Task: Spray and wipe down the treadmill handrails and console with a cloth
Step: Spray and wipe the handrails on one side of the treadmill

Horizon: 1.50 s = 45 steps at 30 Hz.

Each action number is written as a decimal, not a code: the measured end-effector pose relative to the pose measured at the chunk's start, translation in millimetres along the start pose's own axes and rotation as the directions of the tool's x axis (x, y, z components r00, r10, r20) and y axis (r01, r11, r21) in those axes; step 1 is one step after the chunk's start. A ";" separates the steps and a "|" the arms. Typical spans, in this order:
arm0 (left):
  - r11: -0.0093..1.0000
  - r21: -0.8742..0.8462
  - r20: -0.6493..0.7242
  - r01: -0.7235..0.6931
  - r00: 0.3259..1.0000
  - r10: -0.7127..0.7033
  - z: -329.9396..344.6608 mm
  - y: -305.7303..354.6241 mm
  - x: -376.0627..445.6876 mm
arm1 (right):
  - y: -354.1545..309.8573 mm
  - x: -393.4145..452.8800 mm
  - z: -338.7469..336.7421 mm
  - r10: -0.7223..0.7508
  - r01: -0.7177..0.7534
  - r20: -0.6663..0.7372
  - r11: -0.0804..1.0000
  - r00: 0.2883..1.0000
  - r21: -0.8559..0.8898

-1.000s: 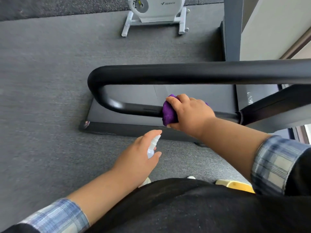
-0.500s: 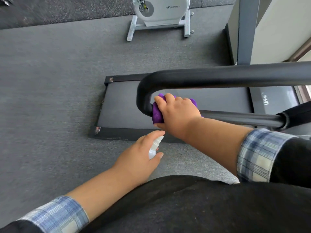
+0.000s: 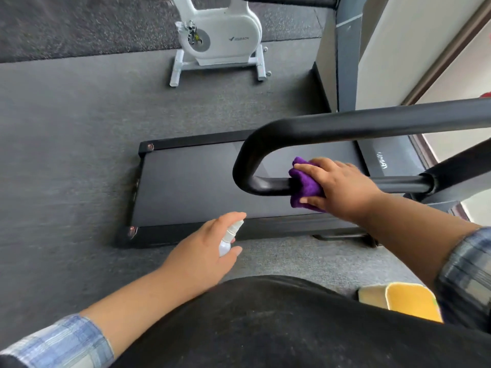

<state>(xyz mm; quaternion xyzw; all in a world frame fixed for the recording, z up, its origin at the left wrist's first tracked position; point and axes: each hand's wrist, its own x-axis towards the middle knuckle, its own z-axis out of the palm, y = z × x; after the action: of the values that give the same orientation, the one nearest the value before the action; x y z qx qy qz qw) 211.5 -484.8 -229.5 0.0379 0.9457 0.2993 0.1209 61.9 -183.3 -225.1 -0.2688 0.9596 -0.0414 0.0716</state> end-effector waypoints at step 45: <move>0.984 0.052 0.035 -0.170 0.985 0.168 35.2 52.2 30.2 | -89.8 36.2 12.2 -0.021 0.023 -0.181 1.000 0.983 0.004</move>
<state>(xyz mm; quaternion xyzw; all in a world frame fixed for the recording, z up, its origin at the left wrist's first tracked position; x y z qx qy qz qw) 191.1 -418.1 -233.6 0.1258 0.9450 0.2817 0.1083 79.1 -279.2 -230.8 -0.2743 0.9590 -0.0693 -0.0156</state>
